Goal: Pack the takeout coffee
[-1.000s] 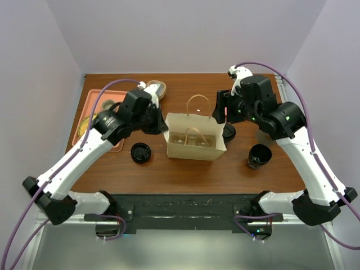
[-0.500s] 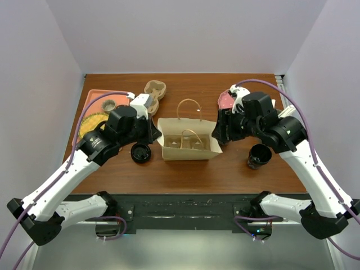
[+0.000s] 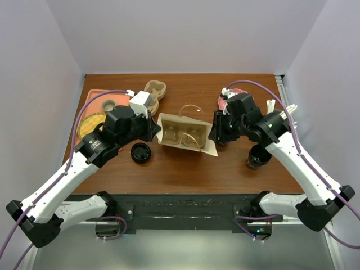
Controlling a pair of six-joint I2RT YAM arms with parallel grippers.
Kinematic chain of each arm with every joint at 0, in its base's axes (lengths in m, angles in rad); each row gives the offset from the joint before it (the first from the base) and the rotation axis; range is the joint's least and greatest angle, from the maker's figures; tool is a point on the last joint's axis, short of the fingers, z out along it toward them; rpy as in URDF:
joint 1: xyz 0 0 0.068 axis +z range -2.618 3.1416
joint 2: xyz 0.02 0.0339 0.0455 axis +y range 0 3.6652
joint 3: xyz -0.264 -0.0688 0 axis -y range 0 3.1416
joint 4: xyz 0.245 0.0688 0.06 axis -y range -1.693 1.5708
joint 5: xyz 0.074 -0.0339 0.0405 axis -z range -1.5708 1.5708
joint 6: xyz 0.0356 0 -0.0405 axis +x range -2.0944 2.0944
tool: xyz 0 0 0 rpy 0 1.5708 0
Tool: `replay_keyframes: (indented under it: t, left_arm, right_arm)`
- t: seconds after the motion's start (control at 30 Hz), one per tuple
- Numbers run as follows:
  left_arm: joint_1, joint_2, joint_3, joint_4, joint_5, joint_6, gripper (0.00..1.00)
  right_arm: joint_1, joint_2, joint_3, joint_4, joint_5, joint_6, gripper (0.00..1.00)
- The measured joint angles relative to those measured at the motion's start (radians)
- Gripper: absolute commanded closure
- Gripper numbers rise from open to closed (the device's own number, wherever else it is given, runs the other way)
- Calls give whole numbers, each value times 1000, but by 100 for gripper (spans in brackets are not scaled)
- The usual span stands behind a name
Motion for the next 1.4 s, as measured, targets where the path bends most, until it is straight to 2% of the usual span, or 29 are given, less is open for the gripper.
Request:
replay_keyframes:
  t: [0.07,0.17,0.2,0.23,0.27,0.47,0.7,1.0,1.4]
  left_arm:
    - [0,-4,-18,6,2,5,92]
    - [0,-17,-55,12,5,5,82]
    - [0,-23,-68,11,7,5,67]
    - [0,-30,-81,10,10,4,62]
    - [0,-38,-93,9,11,6,61]
    - [0,-63,-106,-37,13,-9,60]
    - [0,-70,-106,-99,-8,-38,51]
    - [0,-72,-102,-101,-12,-81,55]
    - [0,-41,-67,-101,-5,-119,52]
  right_arm:
    - [10,11,-12,3,12,11,81]
    - [22,16,-28,7,36,29,94]
    - [25,16,-32,8,42,35,96]
    - [27,16,-35,8,47,38,100]
    - [31,16,-38,11,52,43,100]
    - [50,1,-70,36,82,67,100]
    - [78,-37,-121,65,90,108,100]
    - [84,-104,-197,108,89,165,100]
    - [86,-121,-215,126,89,191,100]
